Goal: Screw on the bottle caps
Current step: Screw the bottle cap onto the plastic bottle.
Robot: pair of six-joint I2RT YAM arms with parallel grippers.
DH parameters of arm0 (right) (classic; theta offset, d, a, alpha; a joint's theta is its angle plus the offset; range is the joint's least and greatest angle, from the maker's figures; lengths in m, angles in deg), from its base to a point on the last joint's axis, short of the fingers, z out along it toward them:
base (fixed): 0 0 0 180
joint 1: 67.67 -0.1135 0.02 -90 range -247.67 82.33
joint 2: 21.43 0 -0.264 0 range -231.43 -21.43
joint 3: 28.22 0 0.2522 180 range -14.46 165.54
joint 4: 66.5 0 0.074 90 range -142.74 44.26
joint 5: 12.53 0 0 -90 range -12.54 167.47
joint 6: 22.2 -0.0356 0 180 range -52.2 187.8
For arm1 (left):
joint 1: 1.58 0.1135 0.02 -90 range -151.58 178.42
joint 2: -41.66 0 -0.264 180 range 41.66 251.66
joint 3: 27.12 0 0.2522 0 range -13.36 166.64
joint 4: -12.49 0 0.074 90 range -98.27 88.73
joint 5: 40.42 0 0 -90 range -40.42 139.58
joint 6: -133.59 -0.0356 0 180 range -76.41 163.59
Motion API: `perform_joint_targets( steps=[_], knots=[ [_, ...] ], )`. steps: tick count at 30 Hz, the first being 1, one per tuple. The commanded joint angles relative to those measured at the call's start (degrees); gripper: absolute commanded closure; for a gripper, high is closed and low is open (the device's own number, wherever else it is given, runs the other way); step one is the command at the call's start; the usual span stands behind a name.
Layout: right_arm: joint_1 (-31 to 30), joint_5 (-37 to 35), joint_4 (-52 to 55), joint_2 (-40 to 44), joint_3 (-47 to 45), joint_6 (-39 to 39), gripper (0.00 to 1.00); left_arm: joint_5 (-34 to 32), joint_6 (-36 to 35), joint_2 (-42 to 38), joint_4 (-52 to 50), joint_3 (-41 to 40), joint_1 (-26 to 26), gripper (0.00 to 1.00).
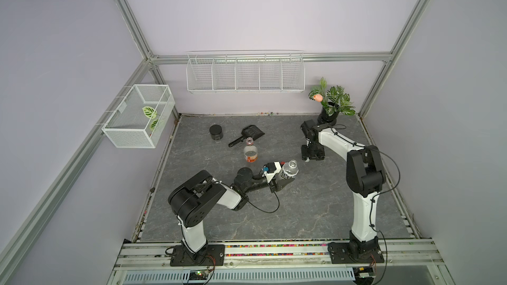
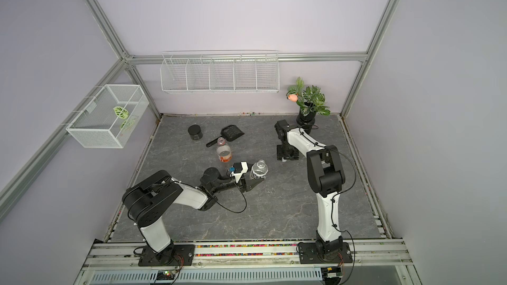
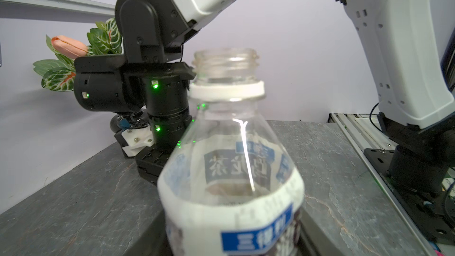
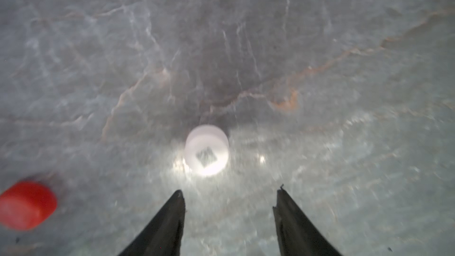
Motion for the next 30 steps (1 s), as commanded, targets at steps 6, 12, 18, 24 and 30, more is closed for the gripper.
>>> perform_joint_targets(
  steps=[6, 12, 18, 24, 30],
  knots=[
    [0.78, 2.90, -1.61, -3.06, 2.29, -1.28, 0.44, 1.70, 1.59, 1.48, 1.42, 0.88, -0.23, 0.41],
    [0.95, 3.55, -1.16, -4.59, 3.33, -0.69, 0.47, 2.07, 1.89, 1.86, 1.25, 1.14, -0.17, 0.41],
    [1.03, 4.08, -1.60, -5.68, 4.05, -1.03, 0.51, 2.30, 2.37, 2.12, 0.97, 1.01, -0.23, 0.42],
    [1.30, 4.78, -1.51, -6.34, 4.24, -1.17, 0.55, 2.65, 2.56, 2.07, 0.89, 1.31, -0.22, 0.42],
    [1.30, 4.80, -0.90, -5.02, 3.20, -0.57, 0.61, 2.50, 2.14, 2.23, 0.70, 1.36, -0.22, 0.42]
  ],
)
